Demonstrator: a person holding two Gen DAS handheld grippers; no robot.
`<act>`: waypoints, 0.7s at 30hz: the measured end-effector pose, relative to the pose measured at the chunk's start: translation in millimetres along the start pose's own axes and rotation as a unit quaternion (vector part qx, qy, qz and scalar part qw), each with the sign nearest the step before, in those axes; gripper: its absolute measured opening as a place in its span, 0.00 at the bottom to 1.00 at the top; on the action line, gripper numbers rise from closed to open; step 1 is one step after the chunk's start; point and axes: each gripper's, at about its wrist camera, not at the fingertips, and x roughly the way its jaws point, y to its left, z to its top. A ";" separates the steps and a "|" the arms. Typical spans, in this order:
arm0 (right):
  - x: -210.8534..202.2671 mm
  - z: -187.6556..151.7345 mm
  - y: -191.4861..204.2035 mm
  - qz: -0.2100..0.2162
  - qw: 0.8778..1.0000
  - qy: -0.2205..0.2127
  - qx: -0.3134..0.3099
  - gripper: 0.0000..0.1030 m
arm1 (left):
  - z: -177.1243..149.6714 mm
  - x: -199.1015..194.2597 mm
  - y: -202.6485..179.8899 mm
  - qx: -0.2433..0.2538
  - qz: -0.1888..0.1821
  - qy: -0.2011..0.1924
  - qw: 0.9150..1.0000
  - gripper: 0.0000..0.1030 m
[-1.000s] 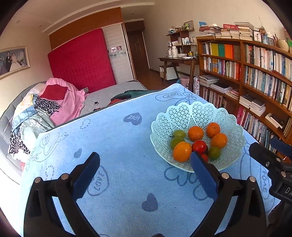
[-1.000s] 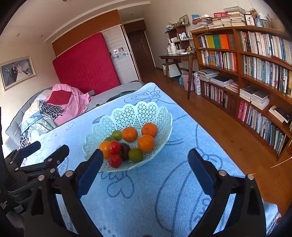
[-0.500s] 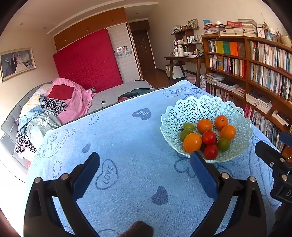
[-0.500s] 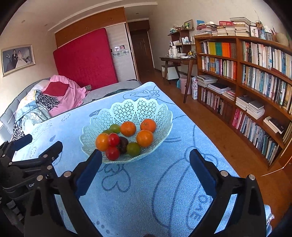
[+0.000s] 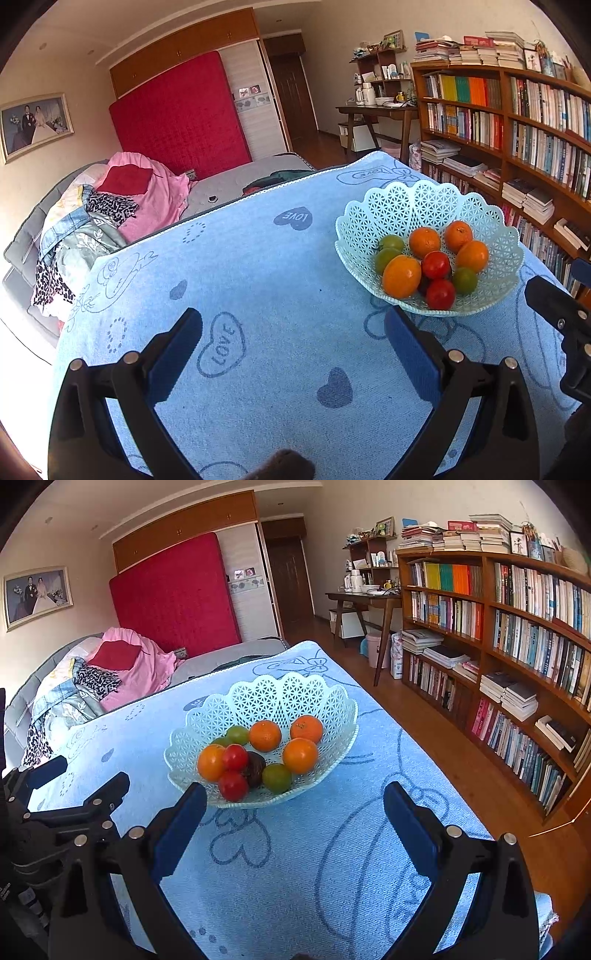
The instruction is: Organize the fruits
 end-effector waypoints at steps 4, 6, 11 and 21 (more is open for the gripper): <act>3.6 -1.9 0.8 0.000 1.000 0.002 0.001 0.95 | 0.5 2.7 -1.5 0.002 -0.001 0.003 1.000 0.95; 4.3 -1.9 0.6 0.000 1.000 0.003 0.000 0.95 | 0.5 3.7 -1.8 0.002 -0.002 0.003 1.000 0.95; 8.1 -2.9 0.1 0.000 1.000 0.005 0.000 0.95 | 0.9 5.4 -2.2 0.002 -0.003 0.005 1.000 0.95; 16.0 -2.5 -0.4 -0.001 1.000 0.011 -0.007 0.95 | 3.1 10.4 -2.7 -0.002 -0.005 0.008 1.000 0.95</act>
